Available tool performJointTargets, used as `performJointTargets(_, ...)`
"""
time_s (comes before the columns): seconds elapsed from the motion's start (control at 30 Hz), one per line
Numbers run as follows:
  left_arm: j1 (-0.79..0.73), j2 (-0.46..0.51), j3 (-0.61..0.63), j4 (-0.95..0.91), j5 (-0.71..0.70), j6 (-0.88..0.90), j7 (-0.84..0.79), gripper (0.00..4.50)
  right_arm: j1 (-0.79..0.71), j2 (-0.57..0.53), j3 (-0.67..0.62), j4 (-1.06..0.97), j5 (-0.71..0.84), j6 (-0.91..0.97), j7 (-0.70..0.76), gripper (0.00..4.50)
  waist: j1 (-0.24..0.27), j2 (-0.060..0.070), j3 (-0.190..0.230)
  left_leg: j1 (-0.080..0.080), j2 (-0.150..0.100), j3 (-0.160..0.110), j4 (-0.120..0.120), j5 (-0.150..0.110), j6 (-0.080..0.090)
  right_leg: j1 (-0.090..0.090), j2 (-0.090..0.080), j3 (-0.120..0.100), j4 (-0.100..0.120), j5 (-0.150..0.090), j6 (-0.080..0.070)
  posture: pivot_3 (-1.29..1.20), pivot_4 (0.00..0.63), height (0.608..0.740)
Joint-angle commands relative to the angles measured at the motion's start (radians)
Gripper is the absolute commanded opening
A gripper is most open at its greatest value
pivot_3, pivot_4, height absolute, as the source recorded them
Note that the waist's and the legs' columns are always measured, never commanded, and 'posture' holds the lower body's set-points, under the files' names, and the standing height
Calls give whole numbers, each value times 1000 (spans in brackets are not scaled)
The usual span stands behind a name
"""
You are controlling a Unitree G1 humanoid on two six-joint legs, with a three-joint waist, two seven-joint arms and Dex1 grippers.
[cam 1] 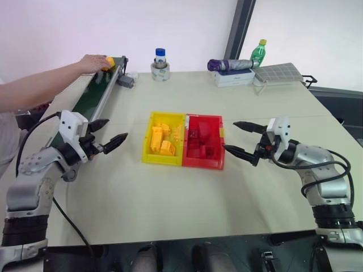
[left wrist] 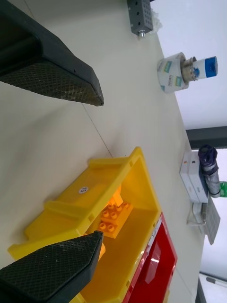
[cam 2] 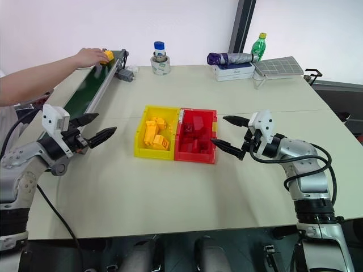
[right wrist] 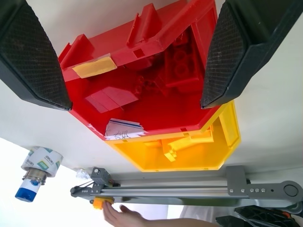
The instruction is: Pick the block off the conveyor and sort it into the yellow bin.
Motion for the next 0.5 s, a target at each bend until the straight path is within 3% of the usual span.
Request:
performJointTargets(0.03,0,2,6,-39,5,-20,7,4462,-21,0,-7,-6,5,-19,4,4500,0,0,0,0,0,0,0,0,0,0,0,0,0,0,0,0,150,740)
performJointTargets(0.5,57,-4,39,-86,-2,-18,31,4462,-38,9,1,15,-5,-30,15,4500,-1,0,0,0,0,0,0,0,0,0,0,0,0,0,0,0,150,740)
